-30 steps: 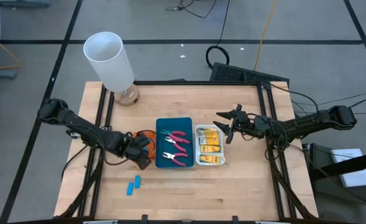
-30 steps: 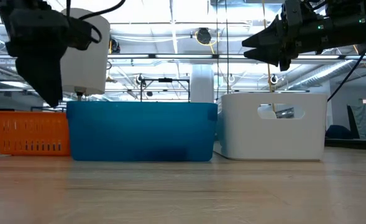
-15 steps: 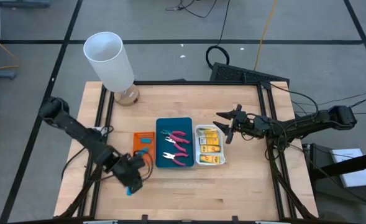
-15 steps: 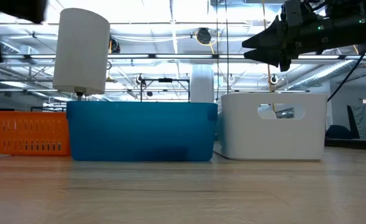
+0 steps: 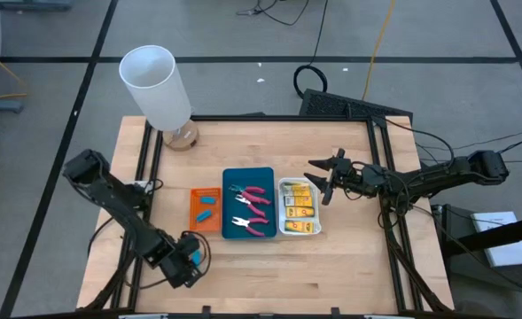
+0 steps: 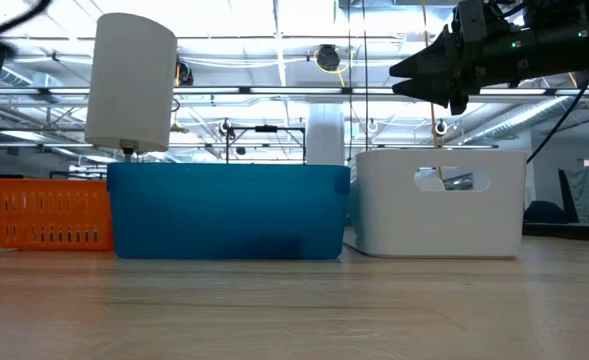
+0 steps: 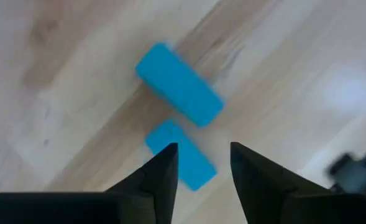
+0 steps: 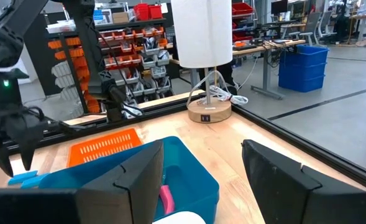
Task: Pick & Place School Supplies
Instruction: Put the blue eraser into the orange bin
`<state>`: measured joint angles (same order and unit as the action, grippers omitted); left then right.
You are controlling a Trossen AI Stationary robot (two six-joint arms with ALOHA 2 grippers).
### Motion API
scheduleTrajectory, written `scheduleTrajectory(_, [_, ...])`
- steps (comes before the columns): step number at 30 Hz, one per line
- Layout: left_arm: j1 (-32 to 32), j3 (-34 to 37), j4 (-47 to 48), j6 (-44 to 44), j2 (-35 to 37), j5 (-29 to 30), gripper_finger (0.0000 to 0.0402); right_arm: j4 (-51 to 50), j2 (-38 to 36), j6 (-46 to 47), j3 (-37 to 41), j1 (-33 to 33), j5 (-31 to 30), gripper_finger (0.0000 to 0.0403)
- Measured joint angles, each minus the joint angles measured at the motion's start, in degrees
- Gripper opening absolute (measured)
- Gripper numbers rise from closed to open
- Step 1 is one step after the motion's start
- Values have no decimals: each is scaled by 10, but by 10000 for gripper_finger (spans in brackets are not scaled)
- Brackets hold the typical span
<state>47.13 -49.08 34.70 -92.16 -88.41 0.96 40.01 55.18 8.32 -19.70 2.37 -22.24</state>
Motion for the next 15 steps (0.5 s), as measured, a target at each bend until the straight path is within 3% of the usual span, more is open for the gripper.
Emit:
scheduleTrajectory(6, [-33, 0, -4, -28, -40, -118, 136, 0, 0, 0, 0, 0, 0, 210])
scheduleTrajectory(15, [-61, -1, -13, -144, -48, -148, 131, 0, 0, 0, 0, 0, 0, 210])
